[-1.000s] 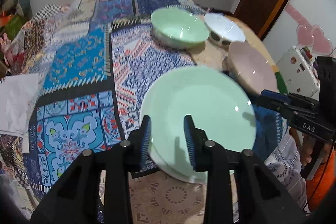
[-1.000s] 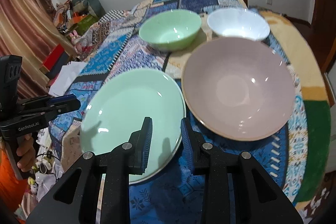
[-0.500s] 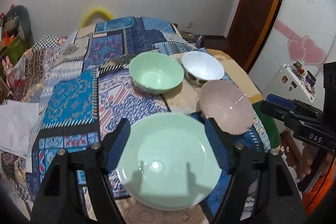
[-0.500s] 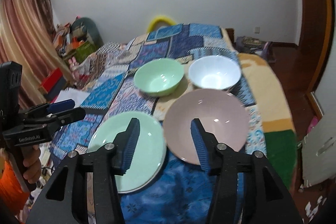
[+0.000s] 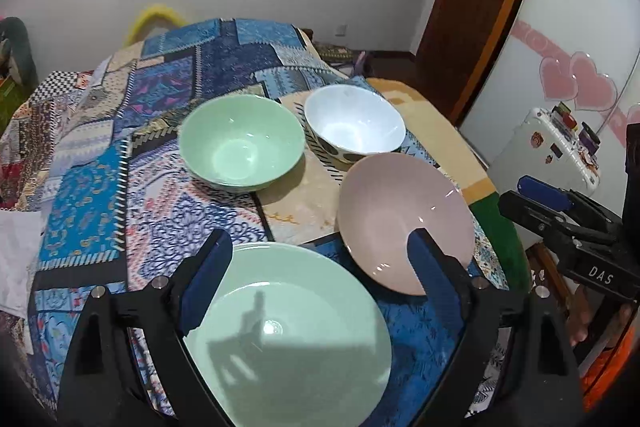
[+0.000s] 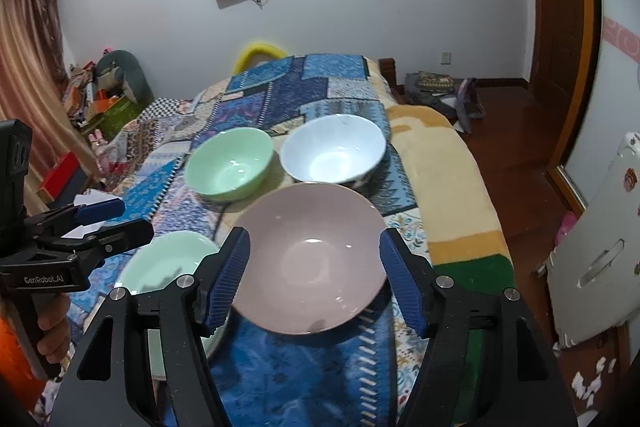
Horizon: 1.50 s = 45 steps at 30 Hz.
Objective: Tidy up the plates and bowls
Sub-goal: 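Move both tools to the pale pink bowl rim and close on it, then lift the pale pink bowl with both tools and carry it over the mint green plate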
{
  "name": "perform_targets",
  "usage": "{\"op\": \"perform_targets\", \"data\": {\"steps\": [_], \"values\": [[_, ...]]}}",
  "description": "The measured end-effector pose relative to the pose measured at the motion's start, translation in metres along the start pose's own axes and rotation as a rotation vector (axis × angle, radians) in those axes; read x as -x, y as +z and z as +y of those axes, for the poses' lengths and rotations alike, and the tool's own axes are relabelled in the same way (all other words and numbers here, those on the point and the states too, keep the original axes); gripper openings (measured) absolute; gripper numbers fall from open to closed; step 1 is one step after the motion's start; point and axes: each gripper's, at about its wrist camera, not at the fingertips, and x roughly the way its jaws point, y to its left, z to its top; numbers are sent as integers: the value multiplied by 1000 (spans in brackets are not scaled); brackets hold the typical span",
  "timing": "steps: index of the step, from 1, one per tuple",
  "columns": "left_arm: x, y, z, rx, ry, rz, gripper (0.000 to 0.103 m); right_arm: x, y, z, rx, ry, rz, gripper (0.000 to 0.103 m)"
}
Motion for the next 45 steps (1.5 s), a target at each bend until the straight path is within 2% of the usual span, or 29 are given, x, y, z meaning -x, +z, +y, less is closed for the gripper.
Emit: {"op": "perform_targets", "data": {"steps": [6,13,20,27,29,31,34,40,45], "values": [[-40,4,-5,-17,2,53,90,-19,-10,-18,-31,-9,45,64],[-79,5,-8,-24,-32,132,64,-37,-18,-33,-65,-16,78,63],[-104,4,-11,-20,-66,186,42,-49,-25,-41,-98,3,117,46],[-118,2,-13,-16,-95,226,30,-57,-32,-45,-116,23,156,31],[-122,1,-14,-16,-106,240,21,-59,-34,-44,-116,28,166,25],[-125,1,-13,-9,-115,251,19,-63,-34,-43,-115,36,174,19],[-128,-1,-12,-2,-131,258,15,-62,-34,-42,-114,31,171,19],[-127,-3,-17,-19,-104,252,15,-58,-31,-41,-125,27,164,18],[-123,-5,-19,-17,-116,254,15,-56,-29,-39,-131,22,162,18]]}}
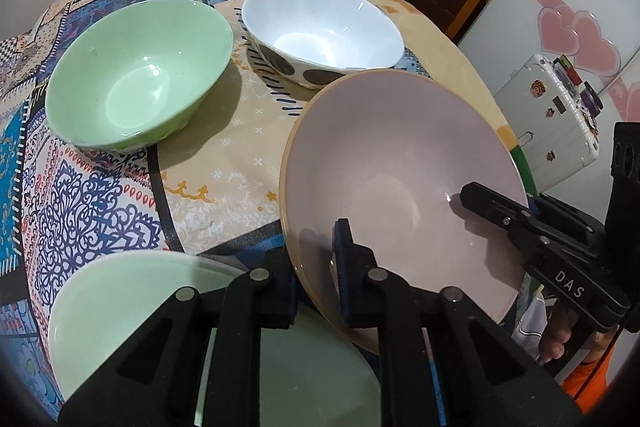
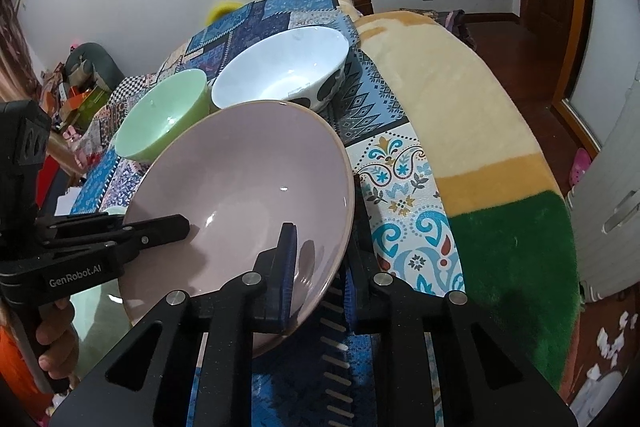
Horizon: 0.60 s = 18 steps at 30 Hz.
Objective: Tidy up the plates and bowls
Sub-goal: 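Lift the pale pink bowl with both tools and carry it over the mint green plate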
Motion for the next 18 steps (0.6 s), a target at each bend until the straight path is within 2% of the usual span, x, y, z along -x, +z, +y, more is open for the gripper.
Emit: {"op": "perform_targets", "data": {"steps": [18], "values": [[66,-15,-9,-9,-13,-96,15,39,6,28,38,-1,-75,18]]}}
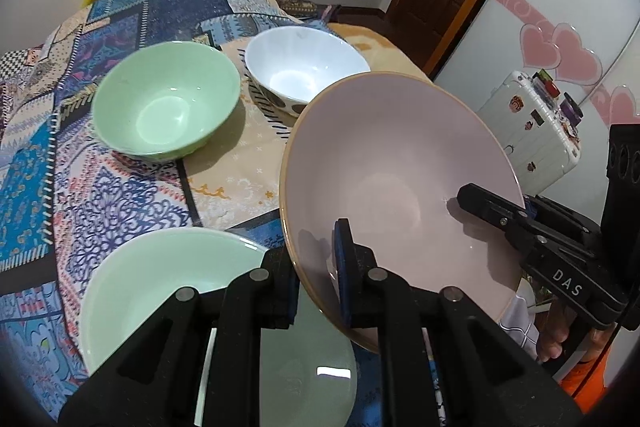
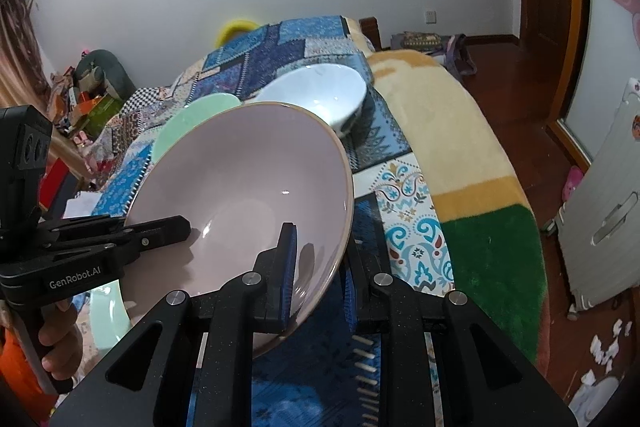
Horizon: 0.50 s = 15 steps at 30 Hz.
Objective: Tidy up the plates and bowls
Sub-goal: 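Lift the pale pink bowl with both tools and carry it over the mint green plate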
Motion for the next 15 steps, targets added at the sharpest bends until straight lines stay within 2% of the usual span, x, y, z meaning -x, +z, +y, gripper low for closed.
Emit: {"op": "perform_targets", "data": {"steps": [15], "values": [[63,-27,20,29,36,-64,15,12,-4,45,51,44,-31,18]]}}
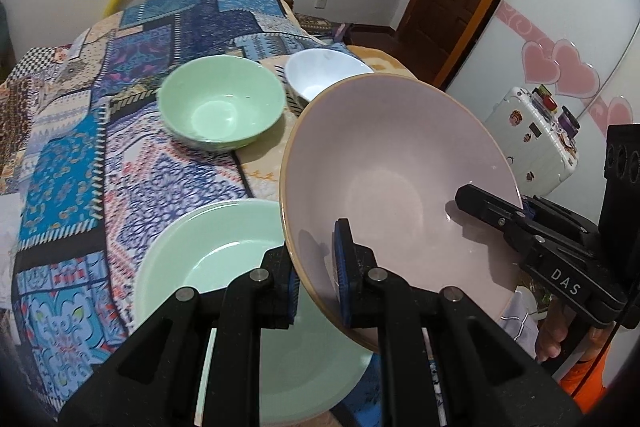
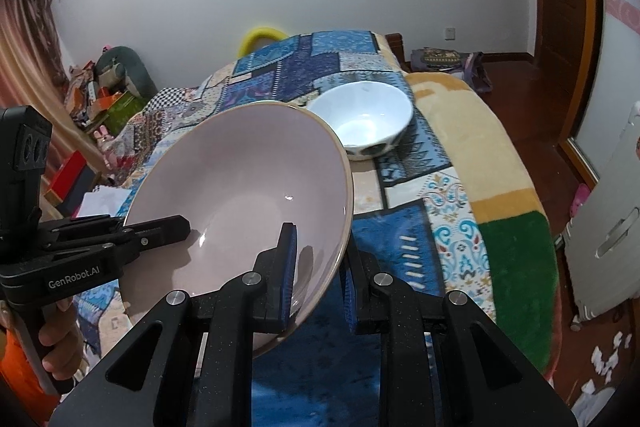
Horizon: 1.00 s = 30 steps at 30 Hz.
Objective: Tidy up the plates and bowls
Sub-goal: 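Lift the pale pink bowl with both tools and carry it over the mint green plate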
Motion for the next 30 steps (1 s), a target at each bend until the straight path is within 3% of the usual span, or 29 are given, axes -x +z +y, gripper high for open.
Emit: {"op": "perform_targets", "data": {"steps": [30], "values": [[105,-81,130,205,163,-86,15,-44,-17,145,178,191,73,18]]}}
